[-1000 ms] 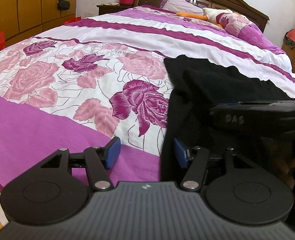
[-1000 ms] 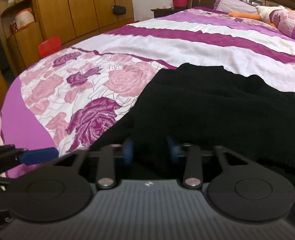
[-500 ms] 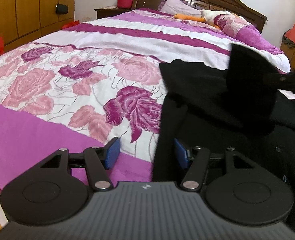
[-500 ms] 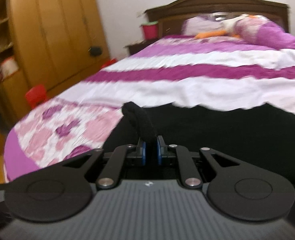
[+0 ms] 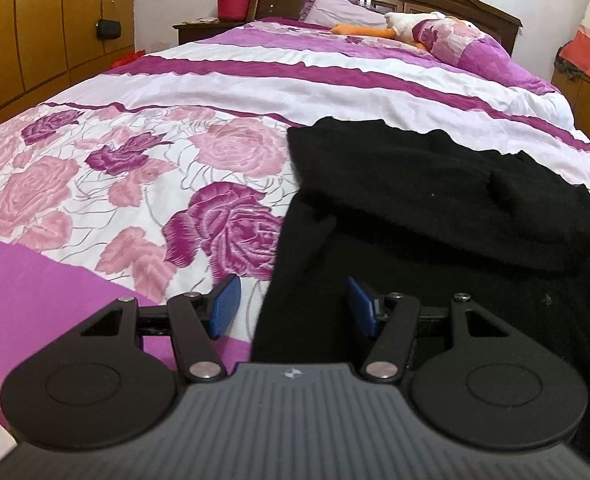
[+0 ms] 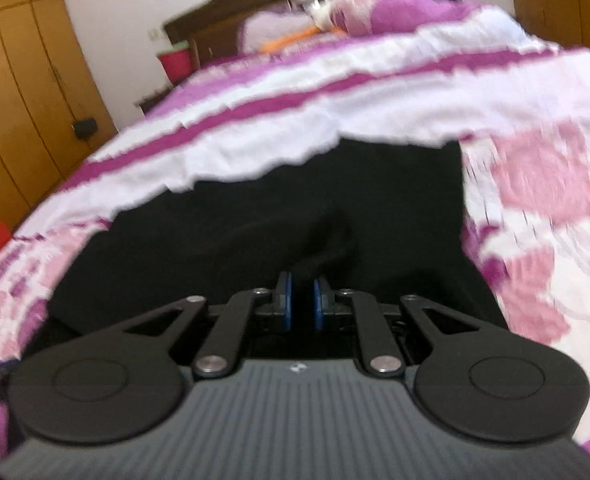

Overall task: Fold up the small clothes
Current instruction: 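Grasp the cardigan side edge with the right gripper and fold it inward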

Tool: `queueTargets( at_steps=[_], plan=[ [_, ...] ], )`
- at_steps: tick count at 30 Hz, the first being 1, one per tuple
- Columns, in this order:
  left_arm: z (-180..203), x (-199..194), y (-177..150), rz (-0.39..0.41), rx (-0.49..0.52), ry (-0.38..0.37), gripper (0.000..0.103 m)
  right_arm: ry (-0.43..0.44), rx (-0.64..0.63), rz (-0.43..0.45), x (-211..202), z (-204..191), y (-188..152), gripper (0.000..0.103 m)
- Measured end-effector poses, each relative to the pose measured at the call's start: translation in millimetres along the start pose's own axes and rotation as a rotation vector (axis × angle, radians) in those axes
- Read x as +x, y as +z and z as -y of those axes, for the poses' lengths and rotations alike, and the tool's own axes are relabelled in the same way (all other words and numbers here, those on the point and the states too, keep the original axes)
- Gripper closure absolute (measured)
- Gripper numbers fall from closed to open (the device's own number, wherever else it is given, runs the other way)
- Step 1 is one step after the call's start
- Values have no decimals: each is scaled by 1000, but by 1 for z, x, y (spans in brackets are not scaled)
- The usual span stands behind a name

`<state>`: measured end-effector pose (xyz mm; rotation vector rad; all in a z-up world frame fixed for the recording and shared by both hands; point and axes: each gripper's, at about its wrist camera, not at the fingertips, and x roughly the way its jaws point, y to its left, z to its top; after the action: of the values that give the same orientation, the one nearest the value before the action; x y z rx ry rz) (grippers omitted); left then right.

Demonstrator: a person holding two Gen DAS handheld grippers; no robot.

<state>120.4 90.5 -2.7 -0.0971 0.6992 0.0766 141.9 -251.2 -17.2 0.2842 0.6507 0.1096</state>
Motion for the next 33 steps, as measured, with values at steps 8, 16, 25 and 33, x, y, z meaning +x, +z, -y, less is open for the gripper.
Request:
queueTargets(
  at_steps=[8, 16, 25, 33],
  plan=[
    [12, 2, 9, 15, 36, -8, 38, -38, -31, 27, -19, 9, 3, 55],
    [24, 10, 32, 54, 19, -32, 38, -36, -24, 87, 3, 18, 24, 49],
    [39, 30, 49, 135, 7, -61, 38, 53, 21, 32, 43, 16, 33, 93],
    [56, 67, 59, 282, -17, -6, 38, 44, -78, 319, -16, -3, 58, 93]
  ],
)
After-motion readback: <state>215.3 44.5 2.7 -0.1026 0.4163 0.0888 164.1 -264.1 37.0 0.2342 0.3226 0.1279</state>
